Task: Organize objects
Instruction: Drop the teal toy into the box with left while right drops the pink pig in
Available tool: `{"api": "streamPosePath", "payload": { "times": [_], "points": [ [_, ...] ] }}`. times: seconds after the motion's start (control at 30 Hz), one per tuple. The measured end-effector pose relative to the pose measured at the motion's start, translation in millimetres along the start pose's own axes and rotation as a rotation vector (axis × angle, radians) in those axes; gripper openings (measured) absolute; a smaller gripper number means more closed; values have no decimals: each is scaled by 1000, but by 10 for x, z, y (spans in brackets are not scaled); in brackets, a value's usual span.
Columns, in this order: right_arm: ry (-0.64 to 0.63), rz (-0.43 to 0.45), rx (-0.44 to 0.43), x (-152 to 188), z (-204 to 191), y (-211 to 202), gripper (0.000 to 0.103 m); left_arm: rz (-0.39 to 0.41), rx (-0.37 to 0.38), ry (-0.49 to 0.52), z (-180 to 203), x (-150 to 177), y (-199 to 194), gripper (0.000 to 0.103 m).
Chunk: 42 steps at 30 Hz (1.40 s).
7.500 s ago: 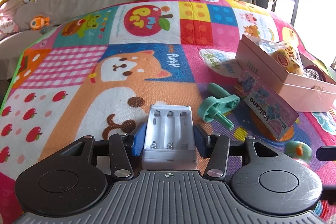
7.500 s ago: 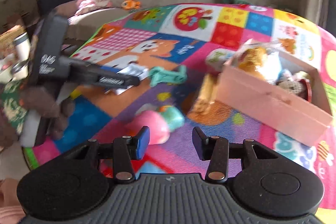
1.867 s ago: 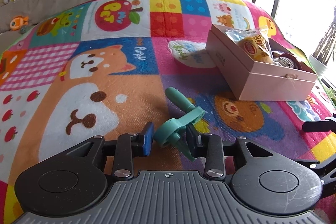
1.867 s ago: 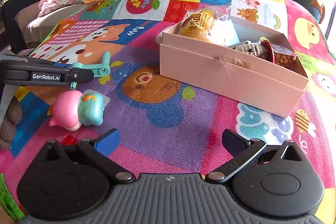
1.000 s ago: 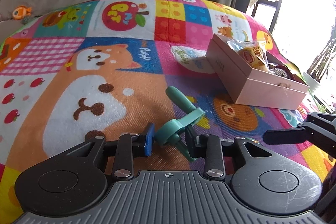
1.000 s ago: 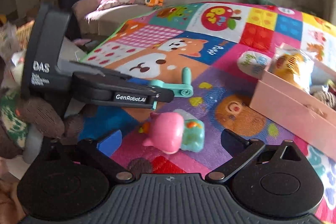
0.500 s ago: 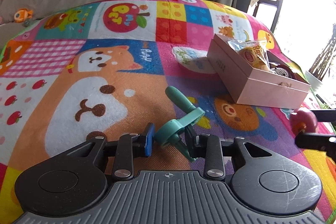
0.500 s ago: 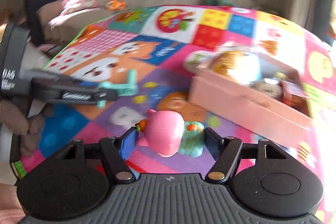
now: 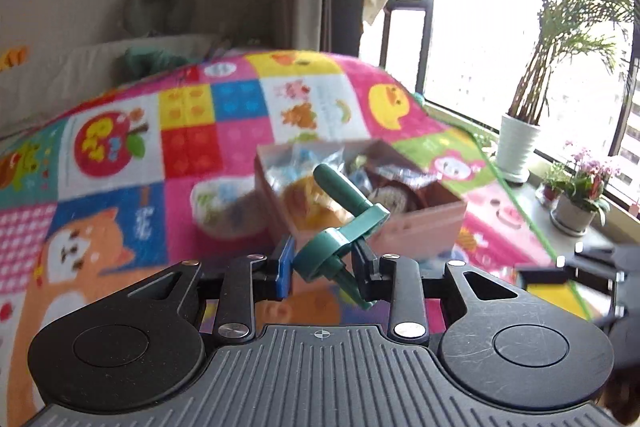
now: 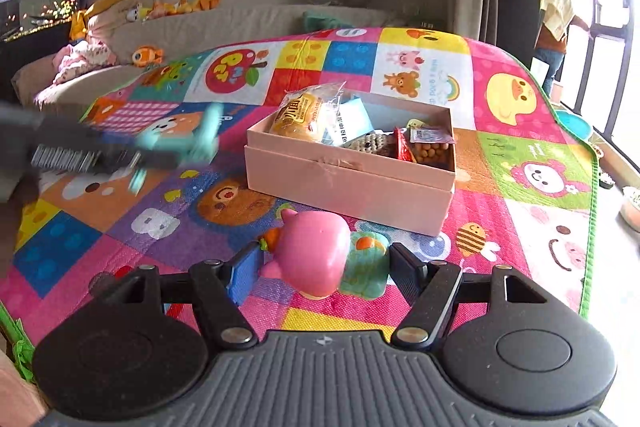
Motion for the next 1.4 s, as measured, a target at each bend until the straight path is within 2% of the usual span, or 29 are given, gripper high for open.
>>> {"api": "streamPosePath", "payload": {
  "times": [0.13, 0.27, 0.33, 0.47, 0.6, 0.73, 0.8, 1.0, 1.07, 1.13, 1.2, 1.27, 1.4],
  "points": [
    [40, 2, 1, 55, 79, 11, 69, 72, -4, -15, 106, -581, 588, 36],
    [68, -14, 2, 122, 158, 35, 69, 47, -17, -66, 105, -748, 1067, 38],
    [79, -15, 2, 142, 197, 33, 69, 66, -28, -103, 59, -714, 1046, 36],
    [95, -29, -2, 137, 258, 102, 69, 76, 57, -84, 59, -614, 901, 37],
    [110, 2, 11, -6, 297, 92, 69, 109, 9, -159, -174, -508, 606, 37],
    [139, 34, 2, -375, 420, 102, 69, 32, -34, -215, -407, -156, 450, 36],
    [116, 55, 31, -589, 436, 191, 69, -4, -40, -223, -459, 56, 409, 36],
    [9, 126, 120, -1286, 339, 713, 69, -73, 9, -300, -546, 402, 394, 36],
    [14, 124, 122, -1493, 349, 864, 83, -66, 14, -303, -565, 404, 360, 36],
    [62, 130, 103, -1627, 408, 861, 84, -46, 25, -313, -594, 386, 297, 36],
    [79, 151, 86, -1659, 468, 745, 84, -32, 38, -333, -625, 365, 255, 36],
    [63, 163, 118, -1578, 544, 597, 87, -34, 51, -352, -653, 323, 293, 36],
    [6, 76, 117, -1163, 681, 427, 87, -55, 65, -359, -620, 199, 472, 36]
  ]
}}
Point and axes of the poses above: each gripper's, at about its wrist camera, not at the fingertips, and y roughly the way its jaws point, z to its right, x to its underside, the point moved 4 cm from there along y, roughly the way its jaws point, and after that the axes turned 5 degrees about y, right-handed, at the moved point
